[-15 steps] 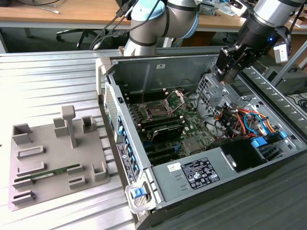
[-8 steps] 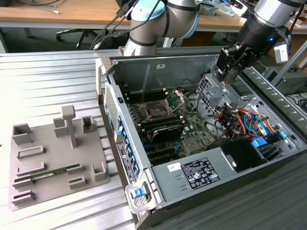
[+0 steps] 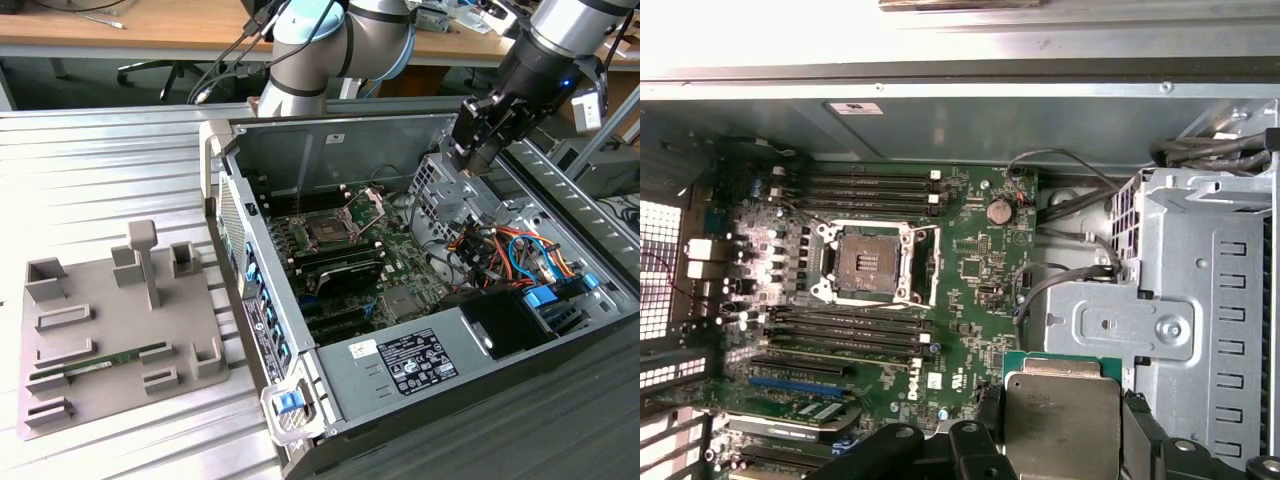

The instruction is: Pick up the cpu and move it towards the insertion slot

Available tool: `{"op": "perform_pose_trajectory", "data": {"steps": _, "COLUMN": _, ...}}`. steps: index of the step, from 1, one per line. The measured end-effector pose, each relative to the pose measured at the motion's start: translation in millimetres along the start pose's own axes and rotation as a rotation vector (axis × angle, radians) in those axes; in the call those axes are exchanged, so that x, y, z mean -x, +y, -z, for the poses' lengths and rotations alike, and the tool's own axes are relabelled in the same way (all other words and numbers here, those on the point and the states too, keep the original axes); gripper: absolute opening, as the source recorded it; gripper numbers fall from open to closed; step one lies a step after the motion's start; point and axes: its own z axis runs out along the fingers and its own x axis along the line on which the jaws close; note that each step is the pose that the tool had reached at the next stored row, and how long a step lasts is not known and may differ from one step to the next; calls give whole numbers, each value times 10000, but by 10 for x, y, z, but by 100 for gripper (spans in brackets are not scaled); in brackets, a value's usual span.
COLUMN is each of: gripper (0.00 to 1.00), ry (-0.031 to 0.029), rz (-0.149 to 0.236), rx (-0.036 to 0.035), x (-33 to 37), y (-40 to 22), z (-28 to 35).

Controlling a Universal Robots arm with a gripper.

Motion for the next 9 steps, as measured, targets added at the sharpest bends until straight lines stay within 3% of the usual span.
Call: {"op": "perform_pose_trajectory", "data": {"steps": 9, "gripper": 55, "ry": 0, "rz": 0, "rx": 0, "x": 11, "y": -1, "z": -5}}
